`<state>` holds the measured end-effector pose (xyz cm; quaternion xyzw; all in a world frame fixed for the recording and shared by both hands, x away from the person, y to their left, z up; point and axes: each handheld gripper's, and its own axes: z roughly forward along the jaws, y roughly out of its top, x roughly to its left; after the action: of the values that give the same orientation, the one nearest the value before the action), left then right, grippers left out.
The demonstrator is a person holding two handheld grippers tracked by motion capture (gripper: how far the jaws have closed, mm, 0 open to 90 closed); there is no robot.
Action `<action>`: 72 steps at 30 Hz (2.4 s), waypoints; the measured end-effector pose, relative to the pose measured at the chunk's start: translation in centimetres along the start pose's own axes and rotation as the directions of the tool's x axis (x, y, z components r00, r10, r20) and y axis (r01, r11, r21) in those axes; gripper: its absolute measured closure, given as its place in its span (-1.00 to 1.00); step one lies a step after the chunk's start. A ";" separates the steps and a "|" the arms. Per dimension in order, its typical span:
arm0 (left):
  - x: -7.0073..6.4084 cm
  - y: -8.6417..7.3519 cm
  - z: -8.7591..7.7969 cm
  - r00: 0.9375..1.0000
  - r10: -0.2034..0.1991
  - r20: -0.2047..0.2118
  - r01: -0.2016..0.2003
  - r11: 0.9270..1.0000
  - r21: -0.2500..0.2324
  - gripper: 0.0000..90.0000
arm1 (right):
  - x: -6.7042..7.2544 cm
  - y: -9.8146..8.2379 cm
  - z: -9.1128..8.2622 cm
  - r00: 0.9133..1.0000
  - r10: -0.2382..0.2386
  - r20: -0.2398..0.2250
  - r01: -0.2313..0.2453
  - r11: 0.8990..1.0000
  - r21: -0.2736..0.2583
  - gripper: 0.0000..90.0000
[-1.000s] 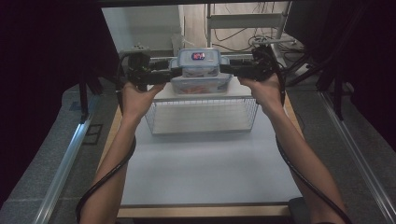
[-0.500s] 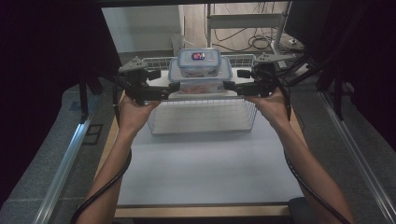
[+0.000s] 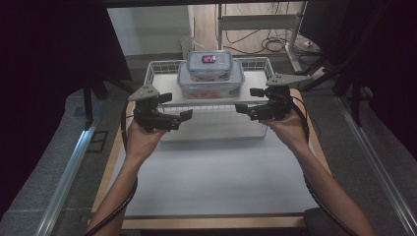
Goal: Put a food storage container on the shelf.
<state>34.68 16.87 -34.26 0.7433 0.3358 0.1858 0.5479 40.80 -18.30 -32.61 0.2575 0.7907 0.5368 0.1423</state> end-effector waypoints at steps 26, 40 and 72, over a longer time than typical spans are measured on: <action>-3.7 -9.2 -1.7 1.000 0.003 -0.019 -0.002 0.998 0.065 -0.95 | 3.9 -8.3 -1.6 0.997 -0.073 0.016 0.070 0.989 0.127 -0.91; -5.7 -13.4 -1.0 0.999 0.031 -0.025 -0.028 0.992 0.122 -0.97 | 3.3 -13.2 -3.0 0.999 -0.034 0.040 0.028 0.990 0.141 -0.93; -7.3 -19.8 -1.1 0.990 0.068 -0.126 -0.027 0.953 0.300 -0.99 | 3.8 -20.9 -2.2 0.997 -0.055 0.062 0.031 0.941 0.336 -0.96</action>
<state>23.00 15.97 -51.79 0.8109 0.3782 0.1963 0.4010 31.28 -23.96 -50.83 0.2793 0.8703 0.3821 0.1360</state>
